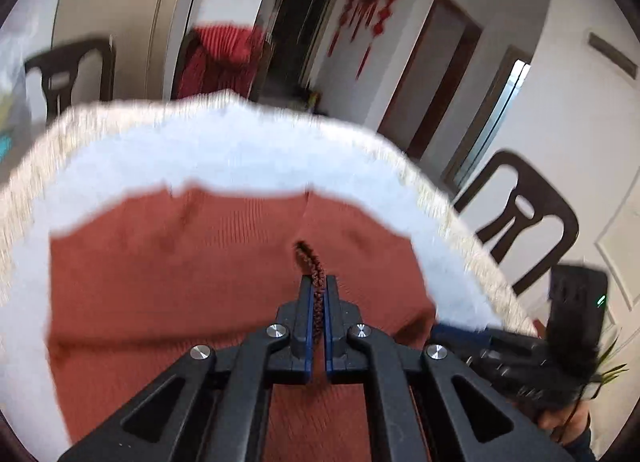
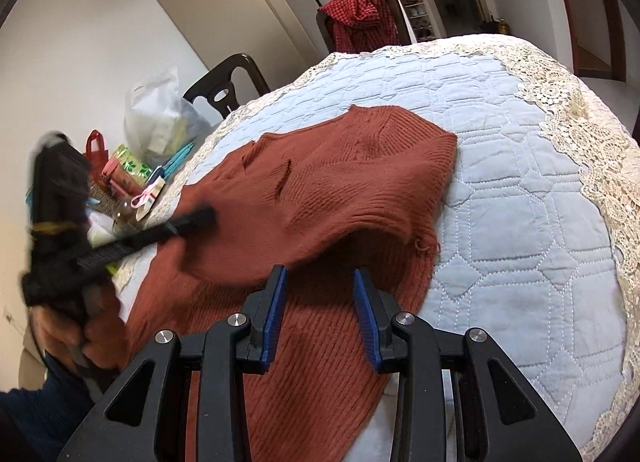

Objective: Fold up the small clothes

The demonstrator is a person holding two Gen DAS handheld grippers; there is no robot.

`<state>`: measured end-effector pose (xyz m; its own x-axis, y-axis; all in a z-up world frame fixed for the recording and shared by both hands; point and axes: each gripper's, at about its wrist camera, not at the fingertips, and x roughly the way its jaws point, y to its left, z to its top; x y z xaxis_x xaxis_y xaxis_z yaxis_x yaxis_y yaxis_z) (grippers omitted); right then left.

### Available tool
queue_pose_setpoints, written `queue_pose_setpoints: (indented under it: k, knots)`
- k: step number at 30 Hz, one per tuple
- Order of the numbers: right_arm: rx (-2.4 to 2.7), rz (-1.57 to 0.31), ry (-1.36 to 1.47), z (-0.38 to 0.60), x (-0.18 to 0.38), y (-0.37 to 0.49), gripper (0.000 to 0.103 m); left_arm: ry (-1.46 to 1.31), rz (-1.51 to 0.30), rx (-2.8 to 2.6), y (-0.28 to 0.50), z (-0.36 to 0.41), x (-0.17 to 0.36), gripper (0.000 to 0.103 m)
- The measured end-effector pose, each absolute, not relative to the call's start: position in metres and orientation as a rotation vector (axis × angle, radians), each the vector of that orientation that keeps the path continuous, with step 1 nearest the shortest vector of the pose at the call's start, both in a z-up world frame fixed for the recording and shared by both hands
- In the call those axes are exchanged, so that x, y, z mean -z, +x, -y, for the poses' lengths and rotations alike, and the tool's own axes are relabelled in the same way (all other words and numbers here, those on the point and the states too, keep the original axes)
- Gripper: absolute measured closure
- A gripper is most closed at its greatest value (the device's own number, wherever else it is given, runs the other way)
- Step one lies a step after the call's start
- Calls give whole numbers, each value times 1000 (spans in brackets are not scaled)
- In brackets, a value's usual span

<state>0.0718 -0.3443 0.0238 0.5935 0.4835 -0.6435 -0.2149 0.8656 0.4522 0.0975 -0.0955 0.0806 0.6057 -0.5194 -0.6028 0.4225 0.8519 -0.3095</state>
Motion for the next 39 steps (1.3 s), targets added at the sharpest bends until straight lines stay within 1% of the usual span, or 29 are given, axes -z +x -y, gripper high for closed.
queue_pose_setpoints:
  k: [2,4,11,13,14,17,22,26,27,28,30,34,36,39]
  knots:
    - [-404,-837,342,345,-25,74,68,-157,-724,554,107,89,-85,98]
    - [-387,-836,329,345,-24,77,68,-161,-738,524,122,80,-78,98]
    - [-341,-895,336,351,-9,87,68,-172,-900,442,155,62,-15,98]
    - [-340,-895,334,351,-11,87,68,-178,-908,446,155,61,-7,97]
    - [-335,-898,317,350,-12,87,68,-183,-907,447,155,59,-9,96]
    - [-335,-889,279,346,-20,82,68,-175,-880,425,149,56,-20,96]
    - [-347,-786,259,345,-44,78,68,-147,-797,394,140,56,-44,94]
    - [-308,-843,233,344,-28,97,69,-99,-826,432,143,69,-37,88]
    - [-284,-886,228,344,-18,104,77,-80,-847,435,145,73,-31,87]
    - [-264,-892,230,347,-15,107,84,-64,-873,433,147,76,-24,87]
    - [-261,-893,267,353,-18,108,85,-49,-883,429,147,79,-16,87]
    - [-248,-848,265,358,-32,109,85,-40,-865,434,152,83,-26,87]
    - [-237,-843,270,361,-36,118,85,-12,-850,417,156,89,-29,82]
    - [-213,-862,271,364,-30,140,85,12,-871,398,167,94,-18,81]
